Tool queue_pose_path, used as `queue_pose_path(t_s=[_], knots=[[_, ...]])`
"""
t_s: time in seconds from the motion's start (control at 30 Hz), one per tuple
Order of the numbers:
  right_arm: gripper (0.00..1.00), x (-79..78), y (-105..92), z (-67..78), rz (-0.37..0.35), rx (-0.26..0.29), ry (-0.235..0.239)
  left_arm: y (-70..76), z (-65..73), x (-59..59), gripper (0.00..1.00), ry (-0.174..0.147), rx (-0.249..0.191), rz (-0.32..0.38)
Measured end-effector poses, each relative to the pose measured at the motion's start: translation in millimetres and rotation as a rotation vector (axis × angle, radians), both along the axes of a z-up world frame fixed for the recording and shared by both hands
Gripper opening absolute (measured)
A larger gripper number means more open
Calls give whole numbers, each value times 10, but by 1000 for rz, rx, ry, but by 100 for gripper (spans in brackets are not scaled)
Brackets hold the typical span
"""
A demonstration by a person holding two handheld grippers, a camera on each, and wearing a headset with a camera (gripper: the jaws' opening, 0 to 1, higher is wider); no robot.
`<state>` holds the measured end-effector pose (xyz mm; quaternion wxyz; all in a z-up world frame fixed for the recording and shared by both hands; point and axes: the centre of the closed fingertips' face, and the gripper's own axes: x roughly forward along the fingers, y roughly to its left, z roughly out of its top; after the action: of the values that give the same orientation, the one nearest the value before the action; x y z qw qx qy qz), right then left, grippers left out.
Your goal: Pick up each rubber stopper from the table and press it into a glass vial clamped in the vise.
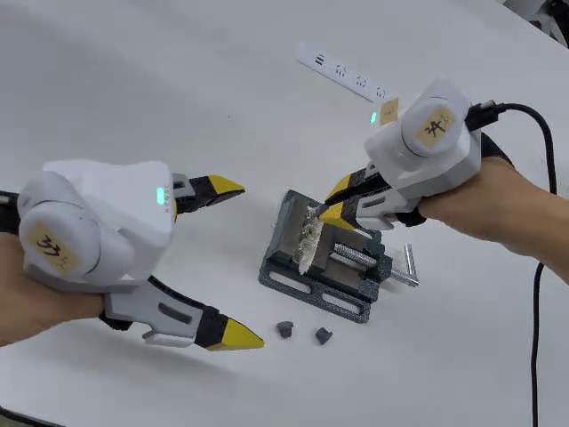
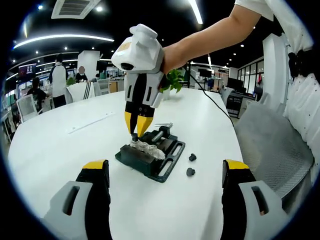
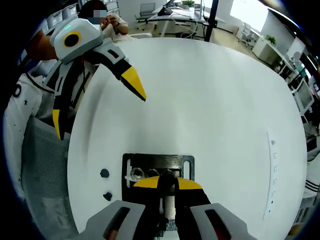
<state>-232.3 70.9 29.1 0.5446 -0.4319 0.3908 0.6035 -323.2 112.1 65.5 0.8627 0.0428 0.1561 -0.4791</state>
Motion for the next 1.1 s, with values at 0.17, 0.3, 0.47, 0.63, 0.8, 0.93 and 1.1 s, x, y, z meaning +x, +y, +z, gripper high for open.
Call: queue_pose_path(t_s=[0.17, 0.3, 0.47, 0.63, 0.8, 0.93, 1.1], knots=[[5, 9, -3, -25, 6, -10, -2, -4, -9, 2, 93, 4, -1, 0], [5, 4, 4, -22, 10, -22, -2, -16, -13, -8, 92, 8, -2, -3], [5, 2, 5, -29, 17, -48, -15, -30, -23, -13, 92, 9, -3, -5], [4, -3, 6, -33, 21, -62, -18, -43, -18, 1, 92, 8, -7, -5], [4, 11, 16, -35, 14, -74, -11, -56, -16, 17, 92, 9, -12, -3], [3, 9, 20, -41, 15, -85, -5, -56, -20, 24, 92, 9, -14, -2], [4, 9, 4, -41, 15, -83, 3, -78, -18, 22, 92, 10, -14, -8]])
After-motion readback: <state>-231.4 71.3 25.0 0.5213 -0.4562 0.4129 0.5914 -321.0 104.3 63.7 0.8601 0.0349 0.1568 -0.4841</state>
